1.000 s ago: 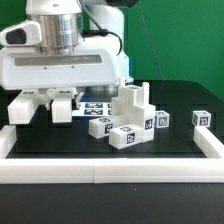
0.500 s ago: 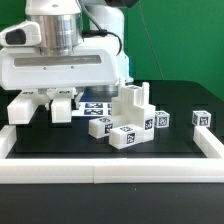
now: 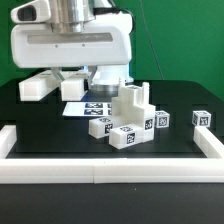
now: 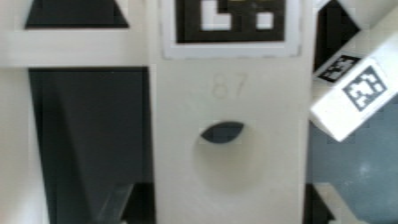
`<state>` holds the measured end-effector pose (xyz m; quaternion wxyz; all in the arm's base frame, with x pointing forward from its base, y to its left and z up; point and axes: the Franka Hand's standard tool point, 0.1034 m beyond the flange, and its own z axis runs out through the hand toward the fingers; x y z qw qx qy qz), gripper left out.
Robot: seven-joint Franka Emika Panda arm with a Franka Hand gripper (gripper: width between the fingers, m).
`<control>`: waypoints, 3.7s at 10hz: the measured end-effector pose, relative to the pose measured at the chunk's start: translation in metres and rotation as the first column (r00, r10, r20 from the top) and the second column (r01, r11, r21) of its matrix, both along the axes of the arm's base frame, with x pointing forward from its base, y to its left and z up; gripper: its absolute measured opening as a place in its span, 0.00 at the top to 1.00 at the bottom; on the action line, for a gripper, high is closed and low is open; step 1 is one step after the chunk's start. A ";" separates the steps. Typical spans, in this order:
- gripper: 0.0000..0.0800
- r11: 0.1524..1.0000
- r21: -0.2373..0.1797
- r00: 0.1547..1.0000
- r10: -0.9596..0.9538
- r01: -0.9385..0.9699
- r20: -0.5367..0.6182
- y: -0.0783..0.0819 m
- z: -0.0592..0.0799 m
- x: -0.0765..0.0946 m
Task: Assemble chair
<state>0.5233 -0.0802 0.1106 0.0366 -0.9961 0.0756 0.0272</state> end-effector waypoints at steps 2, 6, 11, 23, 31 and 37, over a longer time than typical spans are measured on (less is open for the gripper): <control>0.64 1.000 -0.001 1.000 -0.009 0.009 -0.004 0.000 -0.003 -0.001; 0.64 0.964 -0.011 0.963 -0.266 0.266 -0.027 0.000 -0.004 -0.004; 0.64 0.939 0.012 0.938 -0.345 0.345 -0.024 0.007 0.017 -0.019; 0.64 0.602 -0.040 0.598 -0.797 0.798 -0.085 0.052 0.032 -0.012; 0.64 0.758 -0.044 0.756 -0.652 0.651 -0.060 0.079 0.028 -0.002; 0.64 0.774 -0.051 0.771 -0.634 0.632 -0.062 0.090 0.023 -0.001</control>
Offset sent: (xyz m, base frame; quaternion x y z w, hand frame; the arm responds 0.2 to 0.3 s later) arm 0.0000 0.0000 0.0000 0.0000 0.0000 0.1296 0.9916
